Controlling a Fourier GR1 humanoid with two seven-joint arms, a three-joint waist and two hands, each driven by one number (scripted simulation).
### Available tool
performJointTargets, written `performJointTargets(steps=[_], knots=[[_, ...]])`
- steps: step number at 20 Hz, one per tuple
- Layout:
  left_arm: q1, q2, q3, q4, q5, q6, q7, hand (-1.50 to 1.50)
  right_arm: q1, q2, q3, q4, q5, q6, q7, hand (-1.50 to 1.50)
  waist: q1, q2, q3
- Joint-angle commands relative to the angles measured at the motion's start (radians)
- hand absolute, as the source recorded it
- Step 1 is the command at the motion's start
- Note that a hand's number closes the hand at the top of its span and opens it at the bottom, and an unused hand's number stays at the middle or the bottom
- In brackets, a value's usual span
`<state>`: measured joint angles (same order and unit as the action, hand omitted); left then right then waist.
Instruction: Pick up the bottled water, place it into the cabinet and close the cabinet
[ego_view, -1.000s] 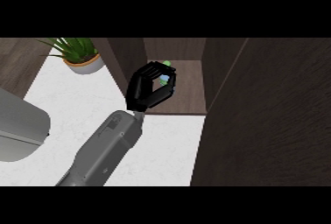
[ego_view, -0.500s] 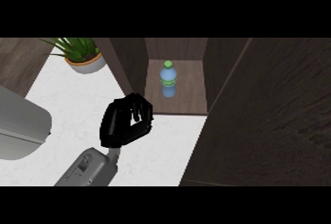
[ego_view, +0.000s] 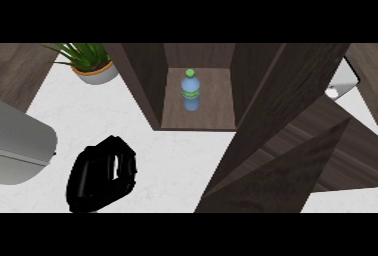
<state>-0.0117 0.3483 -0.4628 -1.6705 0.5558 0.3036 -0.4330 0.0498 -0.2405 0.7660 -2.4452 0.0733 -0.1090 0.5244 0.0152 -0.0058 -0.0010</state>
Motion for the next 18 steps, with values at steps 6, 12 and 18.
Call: performJointTargets(steps=[6, 12, 18], knots=[[0.190, 0.083, 0.097, -0.102, 0.055, -0.101, -0.051, 1.50, -0.278, 0.235, 0.189, 0.141, 0.070, -0.058, 0.174, 1.50, 0.007, 0.003, -0.001], [0.213, 0.111, 0.148, -0.110, 0.094, -0.159, -0.057, 1.50, -0.479, 0.233, 0.172, 0.259, 0.186, -0.155, 0.134, 1.50, 0.017, 0.003, -0.003], [0.288, 0.156, 0.176, -0.167, 0.093, -0.183, -0.062, 1.50, -0.567, 0.231, 0.067, 0.386, 0.162, -0.263, 0.122, 1.50, 0.040, 0.009, -0.002]])
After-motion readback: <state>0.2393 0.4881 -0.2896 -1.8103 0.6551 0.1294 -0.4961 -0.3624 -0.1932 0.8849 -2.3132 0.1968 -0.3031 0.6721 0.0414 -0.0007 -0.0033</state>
